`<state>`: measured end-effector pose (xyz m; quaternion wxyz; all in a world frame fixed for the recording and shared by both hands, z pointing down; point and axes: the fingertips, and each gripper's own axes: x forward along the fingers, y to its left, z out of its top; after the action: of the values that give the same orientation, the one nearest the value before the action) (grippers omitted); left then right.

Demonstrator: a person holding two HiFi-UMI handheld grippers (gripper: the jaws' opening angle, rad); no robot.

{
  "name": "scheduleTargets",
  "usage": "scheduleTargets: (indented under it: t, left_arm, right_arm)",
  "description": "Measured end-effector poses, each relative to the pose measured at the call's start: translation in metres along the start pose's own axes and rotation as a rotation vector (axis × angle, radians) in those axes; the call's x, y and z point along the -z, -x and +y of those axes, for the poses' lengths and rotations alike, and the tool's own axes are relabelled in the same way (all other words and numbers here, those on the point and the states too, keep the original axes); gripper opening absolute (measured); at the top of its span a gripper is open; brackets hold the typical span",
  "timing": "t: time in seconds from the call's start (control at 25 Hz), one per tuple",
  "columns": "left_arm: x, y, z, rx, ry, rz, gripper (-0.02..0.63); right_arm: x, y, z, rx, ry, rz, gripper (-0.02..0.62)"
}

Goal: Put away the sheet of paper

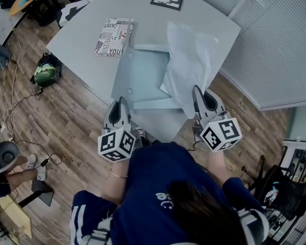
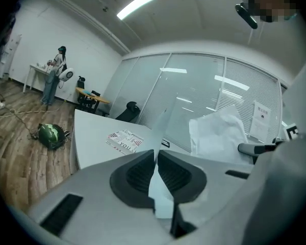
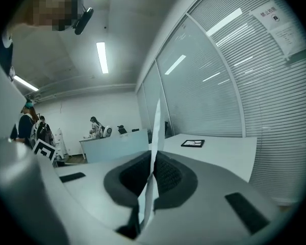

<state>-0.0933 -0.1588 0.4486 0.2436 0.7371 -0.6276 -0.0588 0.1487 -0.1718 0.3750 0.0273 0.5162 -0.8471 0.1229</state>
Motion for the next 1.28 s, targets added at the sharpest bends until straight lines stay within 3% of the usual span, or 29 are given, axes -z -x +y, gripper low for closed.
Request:
scheduleTargets:
  t: [0.16,0.56,0.8,0.88,1.0,1.28]
  left_arm:
    - [0.001,0.003,0.013,-0.023,0.053,-0.007,0.026]
    - [0.002,-0.002,0.022,-0.012,0.047,0.008,0.026]
    - [0.000,-0.005,0.026,-0.015,0.048,0.014,0.026]
    - [0.001,-0.006,0.024,-0.006,0.029,0.019,0.026]
    - [0.001,-0.007,0.023,0.000,0.010,0.026,0.026]
    - [0.001,-0.004,0.025,-0.001,0.002,0.035,0.026]
  right_arm:
    - [0.006,-0.016,0.023,-0.101,-0.045,0.049,0.008]
    - [0.032,-0.056,0.062,-0.285,-0.283,0.158,0.009]
    - [0.078,-0.091,0.054,-0.276,-0.502,0.354,0.009]
    - [0.097,-0.099,0.052,-0.265,-0.495,0.427,0.009]
    - [0.119,-0.106,0.048,-0.225,-0.406,0.508,0.009]
    - [0.160,-0.109,0.027,-0.064,-0.271,0.686,0.009]
